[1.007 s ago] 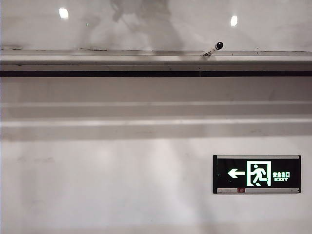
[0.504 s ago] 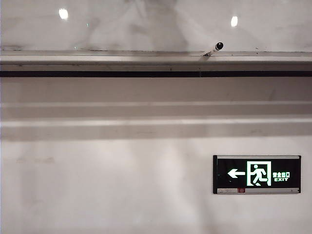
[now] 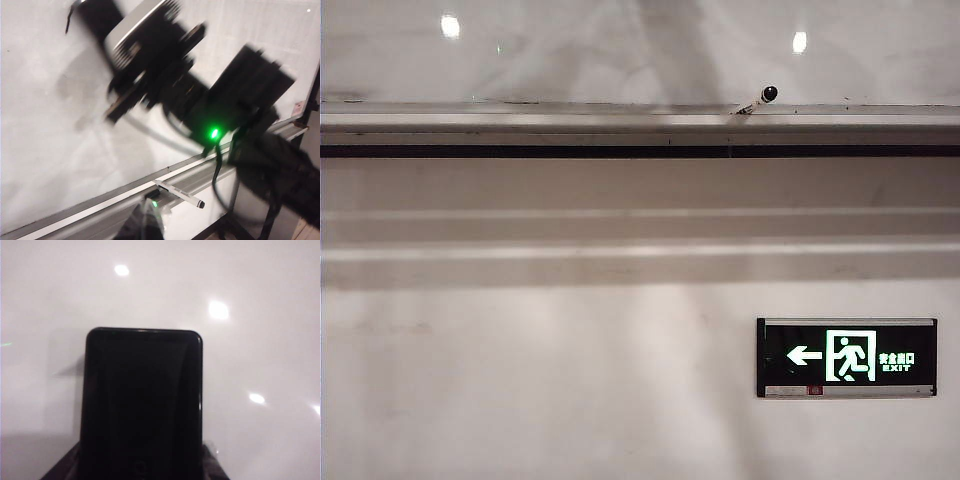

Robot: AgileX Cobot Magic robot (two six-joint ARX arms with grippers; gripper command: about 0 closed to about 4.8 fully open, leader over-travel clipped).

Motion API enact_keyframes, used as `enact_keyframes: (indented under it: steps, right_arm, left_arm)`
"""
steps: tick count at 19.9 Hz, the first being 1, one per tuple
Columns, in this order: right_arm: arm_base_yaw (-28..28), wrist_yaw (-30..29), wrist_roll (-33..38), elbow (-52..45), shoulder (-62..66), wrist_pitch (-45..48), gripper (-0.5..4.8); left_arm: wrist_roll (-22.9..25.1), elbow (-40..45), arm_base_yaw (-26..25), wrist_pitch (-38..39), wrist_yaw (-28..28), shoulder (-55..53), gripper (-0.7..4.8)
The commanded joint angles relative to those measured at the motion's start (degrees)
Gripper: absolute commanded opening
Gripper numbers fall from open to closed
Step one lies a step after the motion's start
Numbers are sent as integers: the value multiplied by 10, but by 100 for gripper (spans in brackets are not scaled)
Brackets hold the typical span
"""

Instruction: Wipe the whiteboard clean using the black magnetic whiteboard eraser attached to the whiteboard.

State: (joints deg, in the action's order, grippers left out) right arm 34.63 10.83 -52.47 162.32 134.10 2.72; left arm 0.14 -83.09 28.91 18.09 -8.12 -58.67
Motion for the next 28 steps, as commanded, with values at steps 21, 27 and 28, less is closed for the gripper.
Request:
enact_keyframes:
  steps: [21, 27, 28]
  right_arm:
    - [11, 91, -32, 1, 13, -12, 7]
    - [2, 101, -37, 2, -9, 21, 1]
    - [1, 101, -37, 2, -13, 23, 1]
  left_arm:
    - [-2, -3, 0, 1, -11, 5, -5]
    - [-2, -3, 0, 3, -11, 5, -5]
    - [-2, -3, 0, 3, -11, 5, -5]
